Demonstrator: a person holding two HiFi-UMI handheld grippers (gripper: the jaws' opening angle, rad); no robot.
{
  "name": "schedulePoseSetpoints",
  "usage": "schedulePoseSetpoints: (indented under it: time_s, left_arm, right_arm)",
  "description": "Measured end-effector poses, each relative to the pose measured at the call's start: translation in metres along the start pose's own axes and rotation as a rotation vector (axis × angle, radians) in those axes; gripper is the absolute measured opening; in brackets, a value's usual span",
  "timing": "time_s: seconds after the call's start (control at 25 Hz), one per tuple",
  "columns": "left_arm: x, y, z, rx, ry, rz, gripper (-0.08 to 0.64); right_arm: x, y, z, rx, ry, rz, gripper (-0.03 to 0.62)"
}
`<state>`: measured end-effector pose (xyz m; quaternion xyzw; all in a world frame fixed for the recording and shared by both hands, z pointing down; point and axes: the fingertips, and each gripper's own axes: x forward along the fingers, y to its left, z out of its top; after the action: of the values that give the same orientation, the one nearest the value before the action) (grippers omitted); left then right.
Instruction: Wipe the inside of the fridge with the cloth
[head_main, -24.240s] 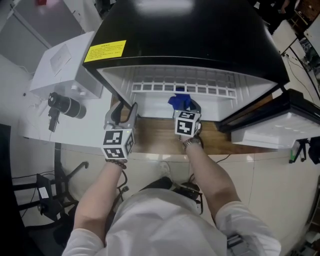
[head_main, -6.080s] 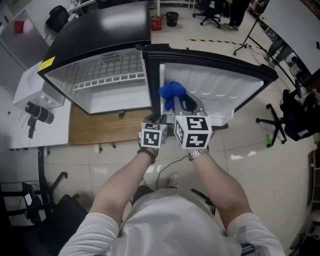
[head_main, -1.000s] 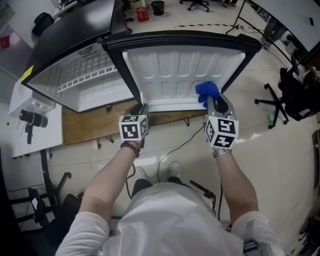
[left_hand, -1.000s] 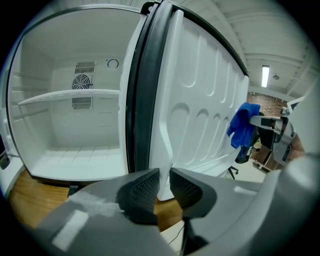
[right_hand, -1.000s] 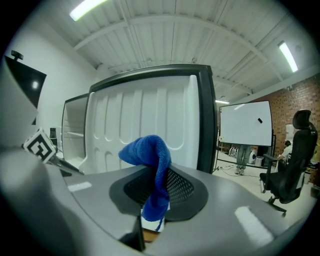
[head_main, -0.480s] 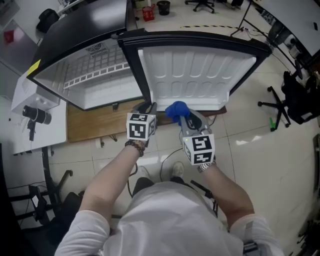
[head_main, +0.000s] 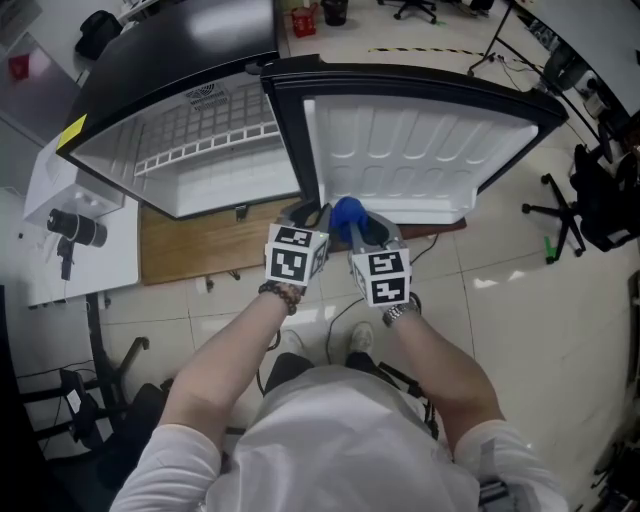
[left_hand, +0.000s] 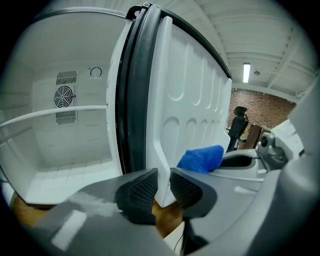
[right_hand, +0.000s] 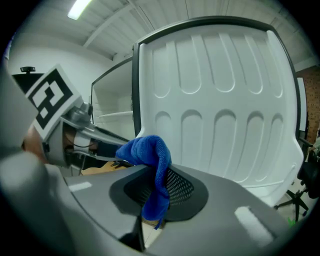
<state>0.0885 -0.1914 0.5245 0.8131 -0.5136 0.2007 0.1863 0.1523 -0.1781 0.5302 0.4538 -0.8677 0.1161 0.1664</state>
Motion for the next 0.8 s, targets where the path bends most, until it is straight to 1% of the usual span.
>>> schedulePoseSetpoints:
  time_s: [0.2, 0.44, 0.6, 0.8]
  left_arm:
    - [0.000, 0.000, 0.000, -0.002, 0.002, -0.007, 0.072]
    - [-0.002, -0.001, 0.004, -0.006, -0.007, -0.001, 0.072]
    - [-0.002, 0.000, 0.003, -0.019, -0.017, 0.014, 0.072]
    - [-0.002, 0.001, 0.002, -0.028, -0.019, 0.023, 0.072]
  right_arm:
    - [0.021, -0.002, 0.004, 0.005, -0.001, -0.009, 0.052]
    - [0.030, -0.002, 0.010, 0.031, 0.014, -0.017, 0.052]
    - [0.029, -0.006, 0.011, 0.059, 0.044, -0.043, 0.052]
    - [0.017, -0.029, 0.006, 0.092, 0.076, -0.096, 0.052]
